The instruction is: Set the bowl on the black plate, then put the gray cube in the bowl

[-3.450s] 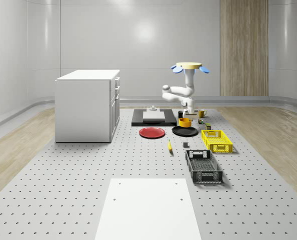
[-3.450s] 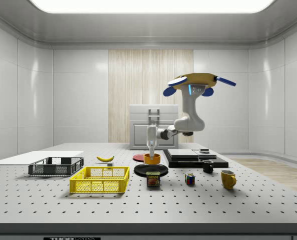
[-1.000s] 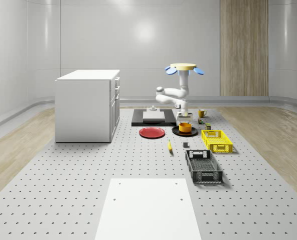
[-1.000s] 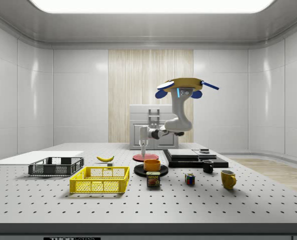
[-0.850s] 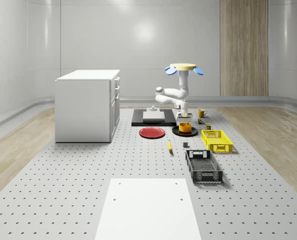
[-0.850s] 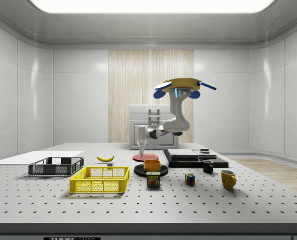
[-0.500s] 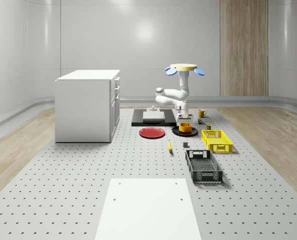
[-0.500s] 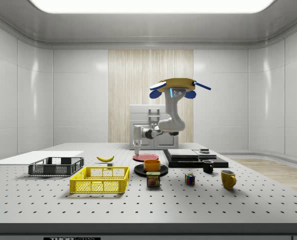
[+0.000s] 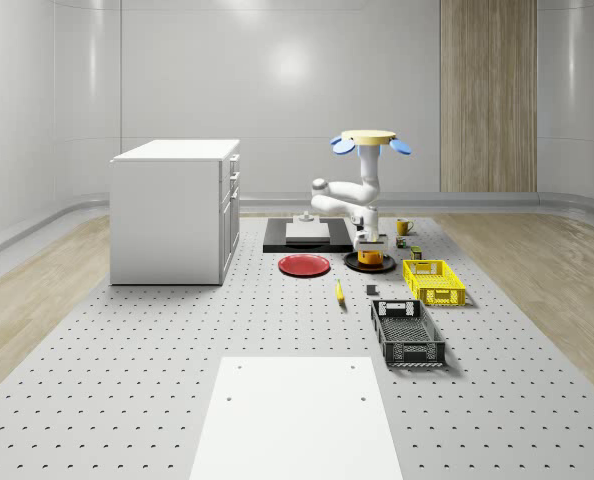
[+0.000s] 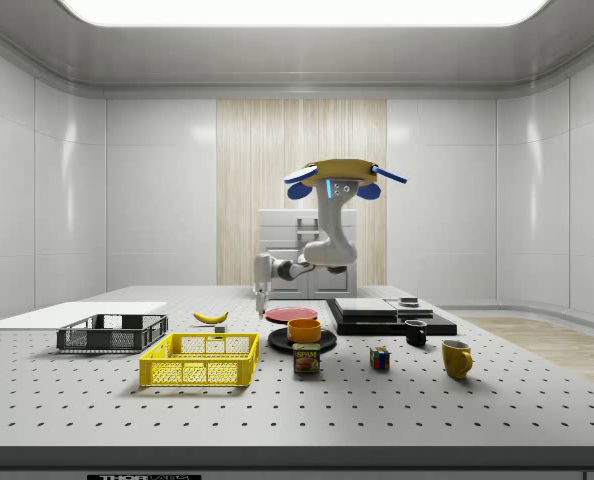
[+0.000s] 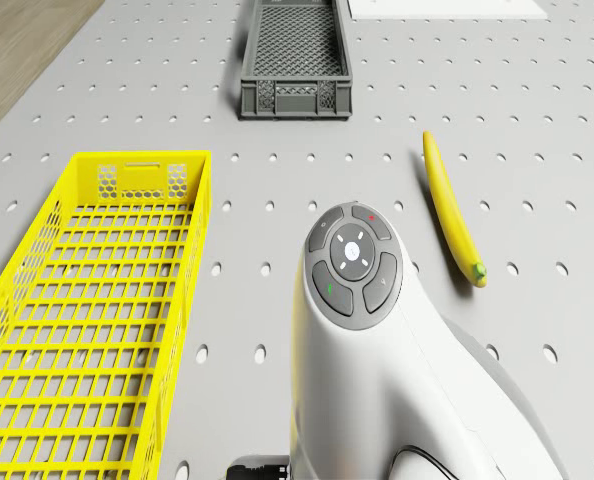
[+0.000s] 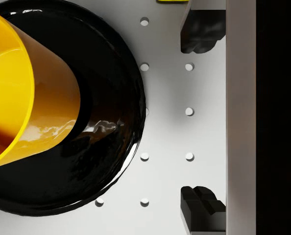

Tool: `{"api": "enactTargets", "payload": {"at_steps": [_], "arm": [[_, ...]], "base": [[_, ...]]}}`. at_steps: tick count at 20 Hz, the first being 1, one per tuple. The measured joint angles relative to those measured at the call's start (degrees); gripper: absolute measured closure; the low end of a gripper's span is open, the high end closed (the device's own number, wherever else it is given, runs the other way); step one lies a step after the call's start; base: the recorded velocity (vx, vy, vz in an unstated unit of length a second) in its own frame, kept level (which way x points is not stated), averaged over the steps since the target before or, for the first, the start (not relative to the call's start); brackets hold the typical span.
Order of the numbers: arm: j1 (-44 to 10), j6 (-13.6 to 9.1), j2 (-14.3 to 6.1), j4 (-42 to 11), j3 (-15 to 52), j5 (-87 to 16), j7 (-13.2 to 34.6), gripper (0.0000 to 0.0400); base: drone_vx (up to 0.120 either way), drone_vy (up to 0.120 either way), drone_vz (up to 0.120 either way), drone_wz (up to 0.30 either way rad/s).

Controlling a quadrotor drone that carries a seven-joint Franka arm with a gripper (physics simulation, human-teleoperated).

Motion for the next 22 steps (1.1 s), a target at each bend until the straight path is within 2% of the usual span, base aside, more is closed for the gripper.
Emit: {"api": "enactTargets", "payload": {"at_steps": [7, 15, 22], "arm": [[-0.03, 0.09, -0.09, 0.0, 0.01, 0.04, 0.02, 0.0], [-0.06, 0.17, -0.19, 0.01, 0.02, 0.08, 0.04, 0.0], [-0.08, 0.24, -0.26, 0.01, 0.03, 0.11, 0.06, 0.0]], "base": [[0.12, 0.0, -0.109, 0.0], [0.12, -0.07, 0.0, 0.0], [0.12, 0.0, 0.0, 0.0]]}}
